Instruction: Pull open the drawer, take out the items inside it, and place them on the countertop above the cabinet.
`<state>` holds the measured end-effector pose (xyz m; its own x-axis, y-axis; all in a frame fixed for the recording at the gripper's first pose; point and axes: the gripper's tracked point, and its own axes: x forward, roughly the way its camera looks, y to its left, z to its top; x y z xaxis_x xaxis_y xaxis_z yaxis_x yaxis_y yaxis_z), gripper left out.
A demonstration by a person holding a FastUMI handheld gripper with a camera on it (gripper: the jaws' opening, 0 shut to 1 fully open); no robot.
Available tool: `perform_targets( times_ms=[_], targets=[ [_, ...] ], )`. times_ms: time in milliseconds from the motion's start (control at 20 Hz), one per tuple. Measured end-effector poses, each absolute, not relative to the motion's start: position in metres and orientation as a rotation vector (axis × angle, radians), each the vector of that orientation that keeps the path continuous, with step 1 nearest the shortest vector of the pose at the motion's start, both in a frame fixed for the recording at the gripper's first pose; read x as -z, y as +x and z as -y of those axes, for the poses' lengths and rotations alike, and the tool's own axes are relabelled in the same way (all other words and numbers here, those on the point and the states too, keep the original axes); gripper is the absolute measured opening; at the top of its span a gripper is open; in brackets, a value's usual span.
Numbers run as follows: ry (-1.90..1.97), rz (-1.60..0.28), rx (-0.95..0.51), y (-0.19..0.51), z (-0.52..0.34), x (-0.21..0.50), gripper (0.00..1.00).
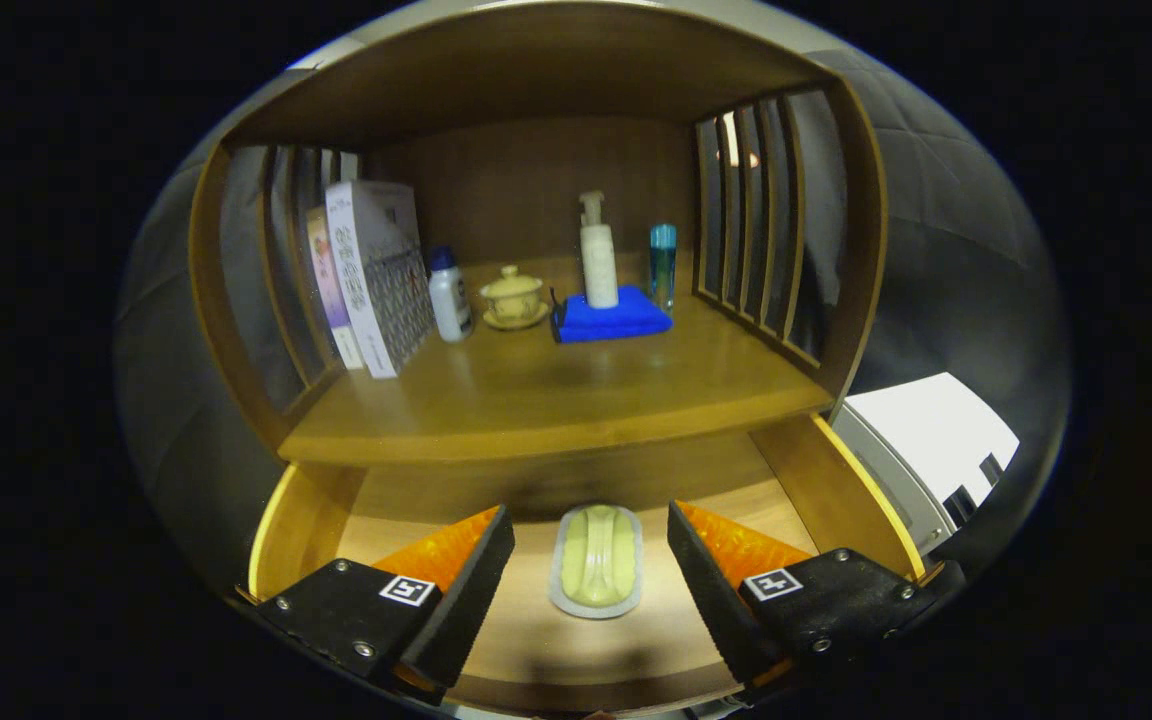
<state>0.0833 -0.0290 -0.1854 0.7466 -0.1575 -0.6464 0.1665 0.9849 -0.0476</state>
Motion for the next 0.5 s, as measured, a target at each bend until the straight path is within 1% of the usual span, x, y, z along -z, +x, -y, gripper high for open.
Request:
perform_targets(
  times_ms=[400,500],
  targets=[
    [-0.093,-0.934,0.219,0.087,0.035,0.254,0.96],
    [-0.107,-0.965,0.229,0.086,0.036,0.258,0.95]
  ],
)
